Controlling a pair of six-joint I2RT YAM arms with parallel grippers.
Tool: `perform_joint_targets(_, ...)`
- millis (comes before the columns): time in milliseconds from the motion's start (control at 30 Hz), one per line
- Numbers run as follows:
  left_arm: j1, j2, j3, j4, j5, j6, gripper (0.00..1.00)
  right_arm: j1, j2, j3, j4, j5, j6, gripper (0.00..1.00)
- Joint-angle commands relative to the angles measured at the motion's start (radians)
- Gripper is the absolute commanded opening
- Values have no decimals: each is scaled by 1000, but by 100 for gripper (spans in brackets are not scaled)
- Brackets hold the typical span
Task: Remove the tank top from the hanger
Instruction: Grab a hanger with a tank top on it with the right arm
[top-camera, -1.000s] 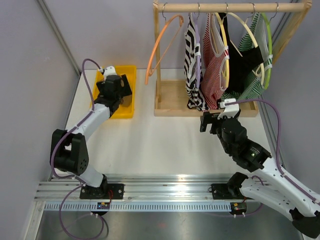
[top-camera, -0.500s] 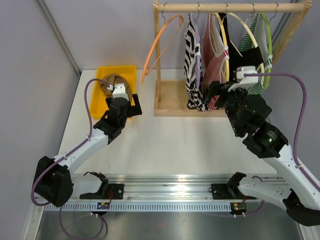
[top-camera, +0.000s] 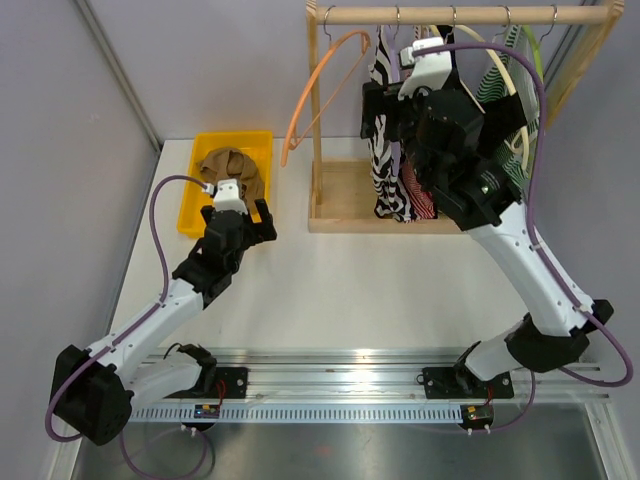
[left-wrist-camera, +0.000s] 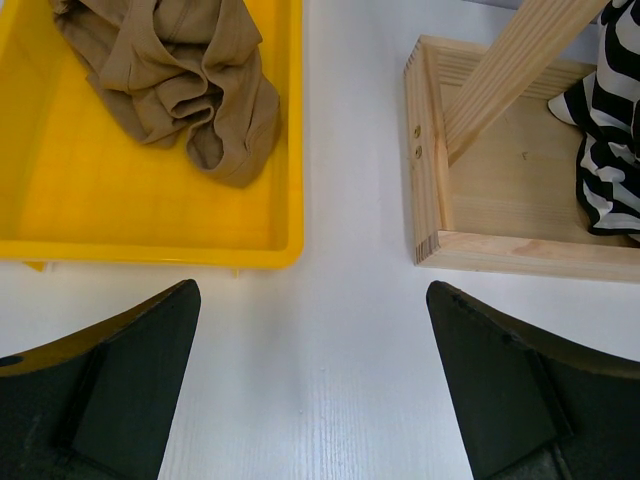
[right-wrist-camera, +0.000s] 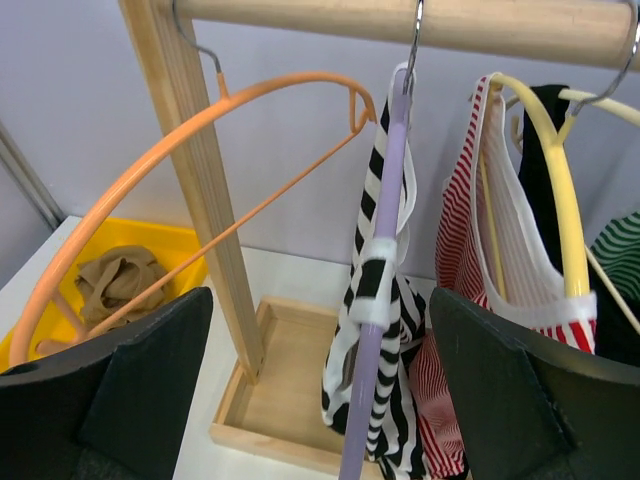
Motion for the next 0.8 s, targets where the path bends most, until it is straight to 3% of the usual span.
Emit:
perform_joint_targets(0, -4, -19, -12, 30, 10, -7, 99, -53, 74, 170, -66, -60, -47, 97)
perform_joint_targets(400, -4, -17, -15, 38, 11, -1, 99, -246, 395, 630, -229, -281, -5, 88)
perform_joint_targets(567, -4, -11, -16, 35, 2, 3, 99, -286, 466, 682, -220, -313, 8, 73)
perform_joint_targets(767, -4, -6, -13, 35, -8, 7, 99, -331, 495, 680, -201, -359, 34, 66)
